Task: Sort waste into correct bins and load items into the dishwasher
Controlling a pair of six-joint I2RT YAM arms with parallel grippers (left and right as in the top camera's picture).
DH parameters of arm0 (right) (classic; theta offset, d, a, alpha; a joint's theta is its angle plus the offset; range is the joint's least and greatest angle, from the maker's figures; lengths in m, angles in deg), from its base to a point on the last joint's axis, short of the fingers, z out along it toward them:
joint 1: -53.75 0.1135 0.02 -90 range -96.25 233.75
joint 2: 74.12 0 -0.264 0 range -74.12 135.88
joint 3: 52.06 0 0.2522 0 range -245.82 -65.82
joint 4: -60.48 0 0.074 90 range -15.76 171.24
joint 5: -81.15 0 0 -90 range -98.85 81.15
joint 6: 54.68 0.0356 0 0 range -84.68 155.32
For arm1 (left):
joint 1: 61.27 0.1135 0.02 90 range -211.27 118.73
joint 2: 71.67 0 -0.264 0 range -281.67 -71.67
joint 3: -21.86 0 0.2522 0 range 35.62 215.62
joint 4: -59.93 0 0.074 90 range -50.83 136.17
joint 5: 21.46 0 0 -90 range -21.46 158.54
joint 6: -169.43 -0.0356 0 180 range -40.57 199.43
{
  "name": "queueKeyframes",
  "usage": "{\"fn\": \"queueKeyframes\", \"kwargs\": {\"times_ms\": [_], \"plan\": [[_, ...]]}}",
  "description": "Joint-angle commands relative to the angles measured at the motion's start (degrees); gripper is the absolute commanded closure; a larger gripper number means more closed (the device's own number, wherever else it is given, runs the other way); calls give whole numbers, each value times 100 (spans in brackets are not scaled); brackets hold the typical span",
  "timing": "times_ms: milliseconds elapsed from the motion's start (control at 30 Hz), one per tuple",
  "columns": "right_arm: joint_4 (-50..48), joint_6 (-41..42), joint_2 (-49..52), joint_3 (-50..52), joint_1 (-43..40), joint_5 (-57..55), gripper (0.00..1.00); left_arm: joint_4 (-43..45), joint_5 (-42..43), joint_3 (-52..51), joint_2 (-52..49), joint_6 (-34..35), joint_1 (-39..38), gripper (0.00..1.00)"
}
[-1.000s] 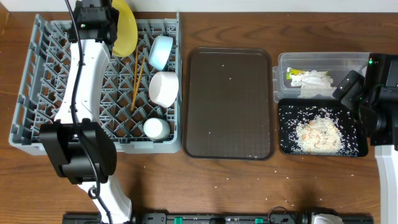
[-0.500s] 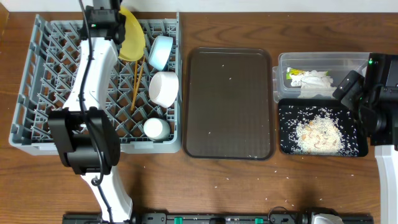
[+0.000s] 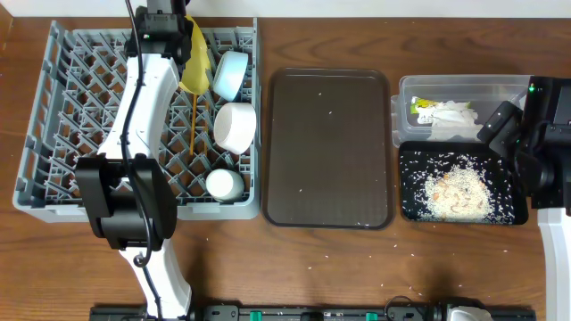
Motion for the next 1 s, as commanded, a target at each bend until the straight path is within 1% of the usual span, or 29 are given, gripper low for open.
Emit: {"fn": "queueKeyframes", "kwargs": {"times_ms": [0, 67, 133, 267, 333, 500, 533, 733, 800, 900, 967], "plan": [[7, 105, -4, -26, -4, -61, 1, 55, -15, 24, 234, 376, 24, 51], [7, 103, -4, -26, -4, -61, 1, 74, -13, 24, 391, 452, 22, 51], [7, 105, -4, -26, -4, -61, 1, 50, -11, 24, 588, 651, 24, 48], [7, 103, -2, -26, -4, -61, 1, -286, 76, 24, 1152, 1331, 24, 42], [4, 105, -4, -26, -4, -61, 1, -570, 273, 24, 1408, 1497, 24, 39], [7, 105, -4, -26, -4, -61, 1, -1488, 863, 24, 2090, 1961, 24, 35], [7, 105, -4, -26, -4, -61, 1, -1700, 922, 24, 2229, 2085, 24, 33], [7, 103, -4, -26, -4, -63, 1, -2796, 984, 22, 2846, 2634, 24, 31], [7, 105, -4, -26, -4, -61, 1, -3091, 1014, 22, 2999, 2717, 24, 31], [7, 105, -4, -26, -4, -61, 1, -3731, 1305, 22, 3305, 2717, 24, 30], [7, 105, -2, -26, -4, -61, 1, -3893, 1355, -17, 3451, 2719, 24, 30]]}}
